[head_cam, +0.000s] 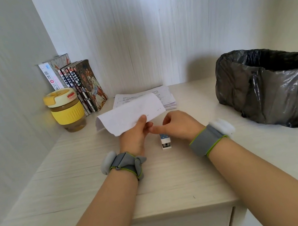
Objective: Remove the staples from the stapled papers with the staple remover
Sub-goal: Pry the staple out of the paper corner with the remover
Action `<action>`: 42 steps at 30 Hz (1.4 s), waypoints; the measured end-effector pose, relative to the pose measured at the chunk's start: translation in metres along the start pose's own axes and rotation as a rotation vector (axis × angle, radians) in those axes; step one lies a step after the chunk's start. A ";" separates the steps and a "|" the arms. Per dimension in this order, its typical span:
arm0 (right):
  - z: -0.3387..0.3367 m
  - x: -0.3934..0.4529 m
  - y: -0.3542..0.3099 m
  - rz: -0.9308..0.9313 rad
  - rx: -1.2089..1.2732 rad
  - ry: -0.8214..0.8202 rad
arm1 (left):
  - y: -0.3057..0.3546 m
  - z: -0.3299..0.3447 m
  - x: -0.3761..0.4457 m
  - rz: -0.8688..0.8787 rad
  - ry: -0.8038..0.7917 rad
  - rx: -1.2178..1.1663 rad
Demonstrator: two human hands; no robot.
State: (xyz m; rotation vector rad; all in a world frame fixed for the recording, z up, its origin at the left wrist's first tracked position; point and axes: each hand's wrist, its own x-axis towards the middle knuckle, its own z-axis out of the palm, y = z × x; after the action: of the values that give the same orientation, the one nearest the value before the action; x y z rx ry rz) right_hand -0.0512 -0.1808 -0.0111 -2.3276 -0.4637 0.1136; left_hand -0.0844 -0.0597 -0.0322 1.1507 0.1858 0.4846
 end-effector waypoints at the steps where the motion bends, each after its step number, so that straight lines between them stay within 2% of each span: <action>1: 0.004 -0.001 -0.001 0.010 -0.109 -0.007 | -0.001 -0.001 0.000 0.008 0.005 0.008; 3: 0.009 -0.001 -0.002 0.028 -0.210 0.009 | -0.001 -0.002 0.000 0.016 0.006 0.009; 7: 0.003 0.001 0.000 0.043 -0.134 0.033 | 0.000 -0.002 0.000 0.014 0.000 0.014; 14: -0.013 0.002 -0.001 0.005 0.385 0.028 | 0.001 0.000 0.002 -0.015 0.052 0.019; 19: -0.014 -0.002 -0.007 0.003 0.649 0.013 | -0.002 -0.006 0.002 0.007 0.031 0.191; 26: -0.007 0.000 -0.006 -0.002 0.651 0.014 | -0.002 -0.009 0.001 0.040 -0.026 0.263; 34: -0.004 0.003 -0.001 -0.070 0.605 0.020 | -0.003 -0.010 0.003 0.128 -0.009 0.263; 39: -0.003 0.002 -0.002 -0.127 0.588 0.050 | -0.003 -0.008 0.003 0.145 -0.029 0.234; 42: -0.001 0.002 -0.003 -0.154 0.568 0.065 | -0.003 -0.007 0.004 0.121 0.010 0.158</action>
State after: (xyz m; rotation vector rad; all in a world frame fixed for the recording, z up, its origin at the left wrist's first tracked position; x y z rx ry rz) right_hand -0.0499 -0.1794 -0.0081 -1.7289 -0.5007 0.0822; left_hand -0.0830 -0.0534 -0.0376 1.3193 0.1664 0.5906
